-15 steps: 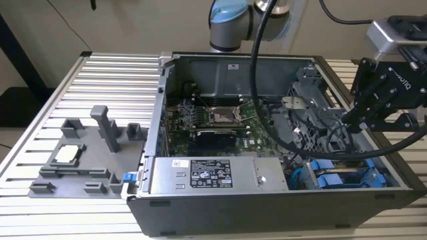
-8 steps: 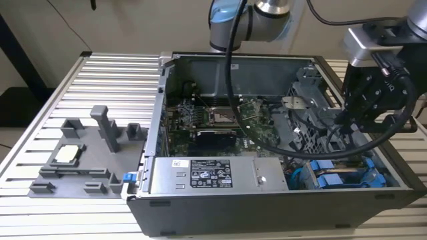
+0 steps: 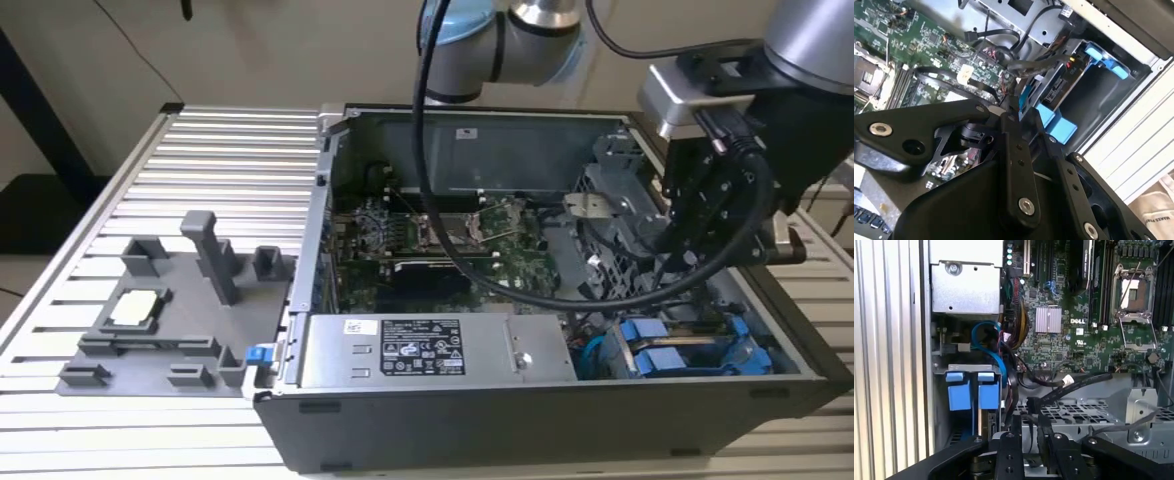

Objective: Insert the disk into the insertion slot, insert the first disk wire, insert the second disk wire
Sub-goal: 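Insert the second disk wire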

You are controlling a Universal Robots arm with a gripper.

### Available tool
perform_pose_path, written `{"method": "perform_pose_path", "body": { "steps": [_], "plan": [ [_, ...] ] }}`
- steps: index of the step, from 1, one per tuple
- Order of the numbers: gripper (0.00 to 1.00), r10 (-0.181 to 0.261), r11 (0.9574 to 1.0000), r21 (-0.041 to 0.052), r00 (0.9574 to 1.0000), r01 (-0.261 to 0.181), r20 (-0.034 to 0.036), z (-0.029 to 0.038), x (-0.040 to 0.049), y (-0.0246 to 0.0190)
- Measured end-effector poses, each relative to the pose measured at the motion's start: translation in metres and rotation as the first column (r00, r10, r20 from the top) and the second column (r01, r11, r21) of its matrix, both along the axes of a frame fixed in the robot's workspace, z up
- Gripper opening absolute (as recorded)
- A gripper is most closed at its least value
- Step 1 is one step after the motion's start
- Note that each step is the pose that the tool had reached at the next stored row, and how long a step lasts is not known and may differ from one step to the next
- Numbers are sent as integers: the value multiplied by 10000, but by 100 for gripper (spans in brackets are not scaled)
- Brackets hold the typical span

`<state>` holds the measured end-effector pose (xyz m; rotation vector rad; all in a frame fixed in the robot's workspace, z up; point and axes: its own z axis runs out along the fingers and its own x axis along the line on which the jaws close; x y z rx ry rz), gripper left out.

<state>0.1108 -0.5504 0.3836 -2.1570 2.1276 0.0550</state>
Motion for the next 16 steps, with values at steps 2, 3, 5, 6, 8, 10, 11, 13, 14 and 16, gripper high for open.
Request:
{"method": "perform_pose_path", "body": {
  "steps": [2, 3, 5, 6, 8, 10, 11, 13, 14, 16],
  "plan": [
    [27, 0, 10000, -45, 10000, 0, 55, -5, -57, 31],
    [27, 1, 10000, -46, 10000, -1, 87, -8, -88, 45],
    [27, 0, 10000, -61, 9999, 1, 145, -15, -145, 67],
    [27, 0, 10000, -91, 9998, 2, 184, -21, -173, 76],
    [27, 2, 9999, -155, 9996, 2, 278, -35, -215, 89],
    [27, 4, 9997, -224, 9993, 5, 372, -50, -251, 105],
    [27, 4, 9997, -233, 9991, 6, 420, -59, -266, 116],
    [27, 4, 9997, -239, 9986, 9, 528, -81, -292, 131],
    [27, 5, 9997, -253, 9983, 10, 582, -90, -302, 137],
    [27, 9, 9995, -311, 9978, 12, 669, -106, -313, 146]
  ]
}}
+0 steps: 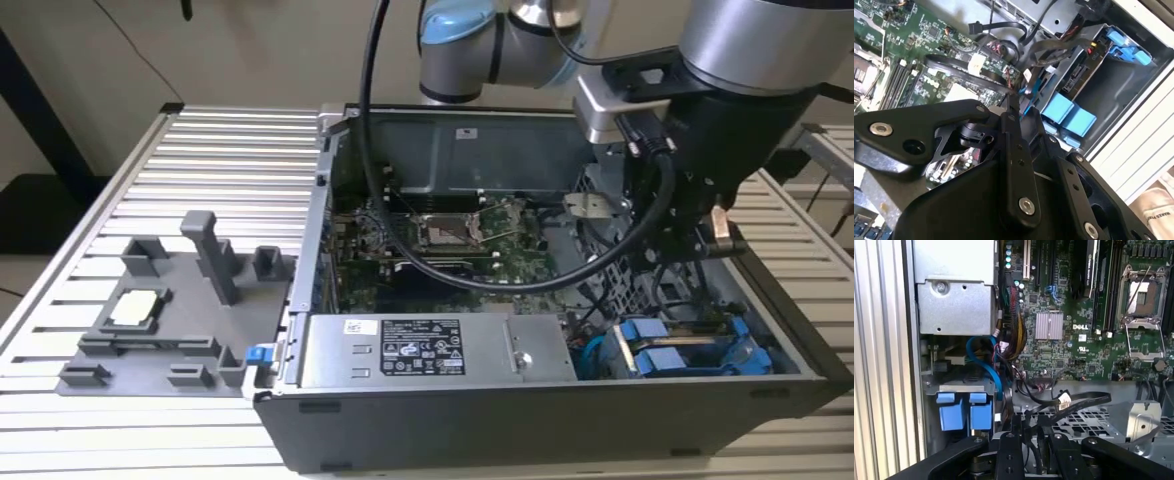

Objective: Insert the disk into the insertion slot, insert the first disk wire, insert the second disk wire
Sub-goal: 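Insert the second disk wire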

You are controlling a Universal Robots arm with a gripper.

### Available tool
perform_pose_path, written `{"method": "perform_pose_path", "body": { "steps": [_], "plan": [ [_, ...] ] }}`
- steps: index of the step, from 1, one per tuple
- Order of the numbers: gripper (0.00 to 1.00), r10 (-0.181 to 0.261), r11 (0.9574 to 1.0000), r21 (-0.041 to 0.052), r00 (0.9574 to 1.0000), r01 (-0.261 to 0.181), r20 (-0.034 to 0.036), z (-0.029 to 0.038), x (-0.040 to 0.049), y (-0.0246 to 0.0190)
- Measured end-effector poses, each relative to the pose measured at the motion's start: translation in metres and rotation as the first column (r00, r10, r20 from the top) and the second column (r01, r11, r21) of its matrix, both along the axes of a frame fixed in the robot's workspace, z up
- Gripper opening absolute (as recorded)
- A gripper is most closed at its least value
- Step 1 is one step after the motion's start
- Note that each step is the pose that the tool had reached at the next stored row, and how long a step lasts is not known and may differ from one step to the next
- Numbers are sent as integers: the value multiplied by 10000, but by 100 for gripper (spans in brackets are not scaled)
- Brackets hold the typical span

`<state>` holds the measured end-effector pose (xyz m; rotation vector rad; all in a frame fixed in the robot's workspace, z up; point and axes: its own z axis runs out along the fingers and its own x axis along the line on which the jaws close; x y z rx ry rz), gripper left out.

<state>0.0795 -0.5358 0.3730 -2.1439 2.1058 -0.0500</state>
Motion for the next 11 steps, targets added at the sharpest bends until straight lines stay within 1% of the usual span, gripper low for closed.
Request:
{"method": "perform_pose_path", "body": {
  "steps": [2, 4, 6, 9, 11],
  "plan": [
    [27, 0, 10000, -62, 10000, 1, 64, -18, -6, 4],
    [27, 0, 9999, -123, 9999, 1, 101, -36, -10, 6],
    [27, 1, 9998, -176, 9999, 1, 114, -49, -16, 8],
    [27, 3, 9996, -275, 9999, 0, 115, -56, -19, 9],
    [27, 3, 9993, -365, 9999, 1, 115, -57, -22, 8]
  ]
}}
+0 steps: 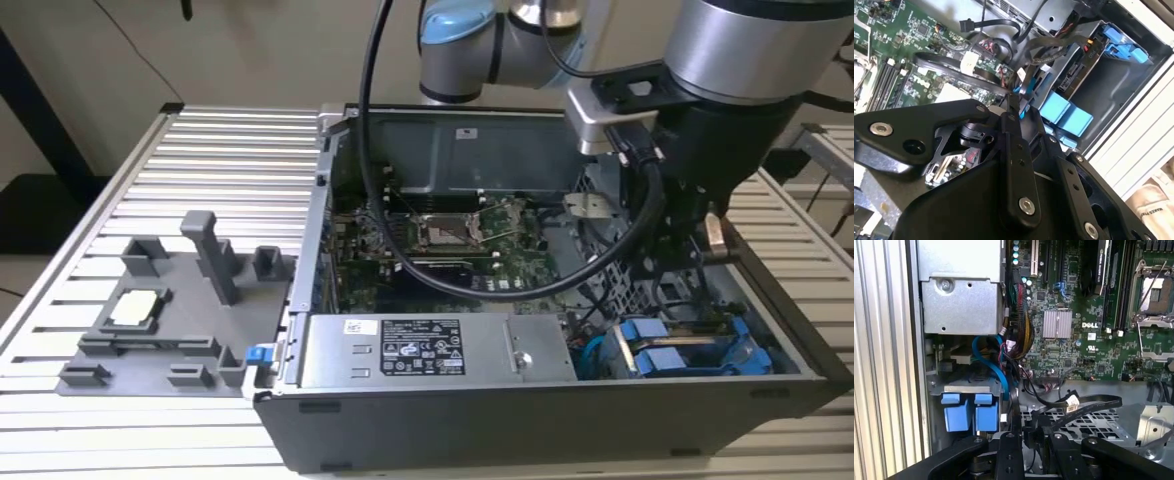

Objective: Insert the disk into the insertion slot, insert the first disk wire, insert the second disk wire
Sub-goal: 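Insert the second disk wire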

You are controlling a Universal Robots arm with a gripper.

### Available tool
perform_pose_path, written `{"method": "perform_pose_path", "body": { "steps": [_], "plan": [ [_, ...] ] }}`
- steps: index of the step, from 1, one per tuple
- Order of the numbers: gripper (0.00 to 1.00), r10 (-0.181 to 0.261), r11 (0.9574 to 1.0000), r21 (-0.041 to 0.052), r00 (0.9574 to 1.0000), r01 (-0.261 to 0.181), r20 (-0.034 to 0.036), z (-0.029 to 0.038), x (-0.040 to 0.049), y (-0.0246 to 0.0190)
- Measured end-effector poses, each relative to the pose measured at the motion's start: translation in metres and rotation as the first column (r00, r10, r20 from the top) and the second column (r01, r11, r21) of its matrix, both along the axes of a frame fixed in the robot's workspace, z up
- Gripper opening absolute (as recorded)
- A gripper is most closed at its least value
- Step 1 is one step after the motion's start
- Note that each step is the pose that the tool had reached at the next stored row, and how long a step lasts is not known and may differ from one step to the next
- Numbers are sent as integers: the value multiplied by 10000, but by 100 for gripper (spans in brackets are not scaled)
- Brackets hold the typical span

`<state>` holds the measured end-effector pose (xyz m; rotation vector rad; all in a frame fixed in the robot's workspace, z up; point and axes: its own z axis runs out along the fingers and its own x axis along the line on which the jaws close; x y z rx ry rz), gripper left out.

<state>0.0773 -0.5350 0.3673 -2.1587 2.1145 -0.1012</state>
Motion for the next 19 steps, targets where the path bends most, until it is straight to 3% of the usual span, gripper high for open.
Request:
{"method": "perform_pose_path", "body": {
  "steps": [4, 15, 18, 19],
  "plan": [
    [27, -1, 9999, -100, 10000, 1, 0, -1, -7, 0],
    [27, 0, 9999, -104, 10000, 0, 0, 0, -15, 1],
    [25, 0, 9999, -104, 10000, 0, 0, -1, -16, 1],
    [18, 0, 9999, -106, 10000, 0, 0, 0, -16, 1]
  ]
}}
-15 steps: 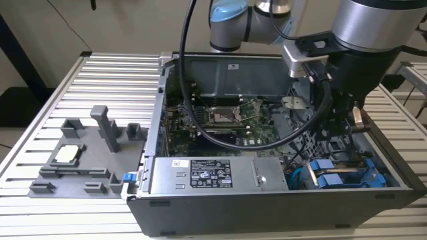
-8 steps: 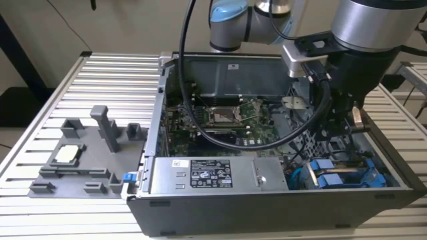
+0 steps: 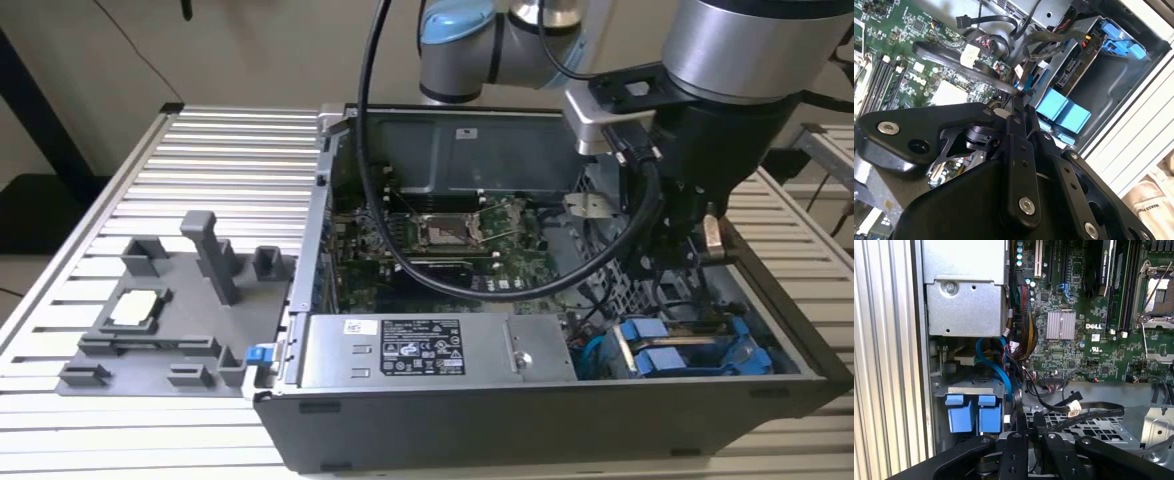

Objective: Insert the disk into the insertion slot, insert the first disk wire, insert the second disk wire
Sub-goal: 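Insert the second disk wire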

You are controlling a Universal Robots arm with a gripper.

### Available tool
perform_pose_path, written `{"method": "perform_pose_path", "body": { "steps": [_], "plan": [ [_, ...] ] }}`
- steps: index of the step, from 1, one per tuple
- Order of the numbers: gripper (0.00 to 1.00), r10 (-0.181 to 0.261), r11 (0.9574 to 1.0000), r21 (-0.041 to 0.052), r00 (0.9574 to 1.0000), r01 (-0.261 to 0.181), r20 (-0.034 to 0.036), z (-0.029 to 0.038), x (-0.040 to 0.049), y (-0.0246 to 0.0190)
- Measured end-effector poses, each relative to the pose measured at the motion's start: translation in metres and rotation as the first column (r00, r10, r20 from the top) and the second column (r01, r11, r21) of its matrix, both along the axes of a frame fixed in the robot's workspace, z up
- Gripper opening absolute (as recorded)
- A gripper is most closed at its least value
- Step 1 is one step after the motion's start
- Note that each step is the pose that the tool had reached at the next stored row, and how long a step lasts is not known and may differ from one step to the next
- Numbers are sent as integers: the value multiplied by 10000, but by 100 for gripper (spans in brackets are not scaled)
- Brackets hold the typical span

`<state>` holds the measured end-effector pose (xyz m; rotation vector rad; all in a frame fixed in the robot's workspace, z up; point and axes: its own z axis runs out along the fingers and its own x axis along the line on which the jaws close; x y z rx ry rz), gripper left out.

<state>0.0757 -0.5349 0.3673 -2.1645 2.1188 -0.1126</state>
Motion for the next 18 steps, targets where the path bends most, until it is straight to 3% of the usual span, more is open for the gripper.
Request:
{"method": "perform_pose_path", "body": {
  "steps": [18],
  "plan": [
    [17, 0, 10000, -8, 10000, 0, 0, 0, -7, 4]
  ]
}}
